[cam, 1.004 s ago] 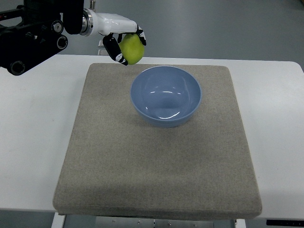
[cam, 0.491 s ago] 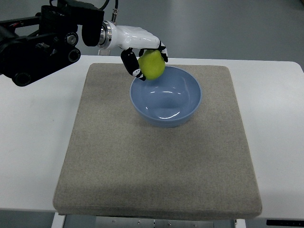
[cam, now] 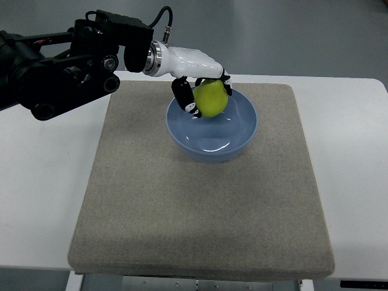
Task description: Place pear in bowl with left hand
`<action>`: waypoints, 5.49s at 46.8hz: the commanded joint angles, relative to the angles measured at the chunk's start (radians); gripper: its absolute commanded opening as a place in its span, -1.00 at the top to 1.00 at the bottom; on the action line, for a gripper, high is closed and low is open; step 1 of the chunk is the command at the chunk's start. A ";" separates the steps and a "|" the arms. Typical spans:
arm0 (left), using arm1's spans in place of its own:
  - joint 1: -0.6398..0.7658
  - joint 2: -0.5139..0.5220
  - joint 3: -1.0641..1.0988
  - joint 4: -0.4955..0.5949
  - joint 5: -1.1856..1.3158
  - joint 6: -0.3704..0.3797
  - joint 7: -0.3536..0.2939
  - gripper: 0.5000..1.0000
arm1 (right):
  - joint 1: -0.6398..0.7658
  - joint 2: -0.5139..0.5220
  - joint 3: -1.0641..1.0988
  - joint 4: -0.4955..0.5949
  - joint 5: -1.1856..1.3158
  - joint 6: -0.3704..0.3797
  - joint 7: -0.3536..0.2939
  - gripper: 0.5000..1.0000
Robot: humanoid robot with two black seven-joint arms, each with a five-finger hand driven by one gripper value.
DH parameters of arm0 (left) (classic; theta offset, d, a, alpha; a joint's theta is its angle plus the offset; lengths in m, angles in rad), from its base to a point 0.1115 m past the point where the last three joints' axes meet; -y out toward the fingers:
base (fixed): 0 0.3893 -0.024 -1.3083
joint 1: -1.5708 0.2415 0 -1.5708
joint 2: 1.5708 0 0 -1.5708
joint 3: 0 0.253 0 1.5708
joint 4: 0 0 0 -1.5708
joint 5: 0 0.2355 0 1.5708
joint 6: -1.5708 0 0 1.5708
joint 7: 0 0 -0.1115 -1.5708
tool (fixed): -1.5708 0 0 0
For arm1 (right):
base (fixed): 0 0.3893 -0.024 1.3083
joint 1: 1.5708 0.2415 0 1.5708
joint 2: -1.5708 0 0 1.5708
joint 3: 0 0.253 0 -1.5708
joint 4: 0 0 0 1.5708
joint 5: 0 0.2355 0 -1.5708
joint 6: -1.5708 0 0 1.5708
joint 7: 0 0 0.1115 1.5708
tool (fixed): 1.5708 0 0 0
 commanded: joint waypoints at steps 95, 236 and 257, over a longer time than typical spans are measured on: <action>0.063 0.068 -0.007 0.196 -0.718 0.077 0.000 -0.99 | 0.000 0.000 0.000 0.000 0.000 -0.001 0.000 -0.70; 0.509 -0.063 -0.541 0.723 -1.852 -0.187 0.245 -0.99 | 0.000 0.000 0.000 0.000 0.002 0.001 -0.002 -0.70; 0.509 -0.061 -0.538 0.723 -1.850 -0.187 0.245 -0.99 | -0.006 0.000 0.000 0.002 0.000 0.001 -0.005 -0.70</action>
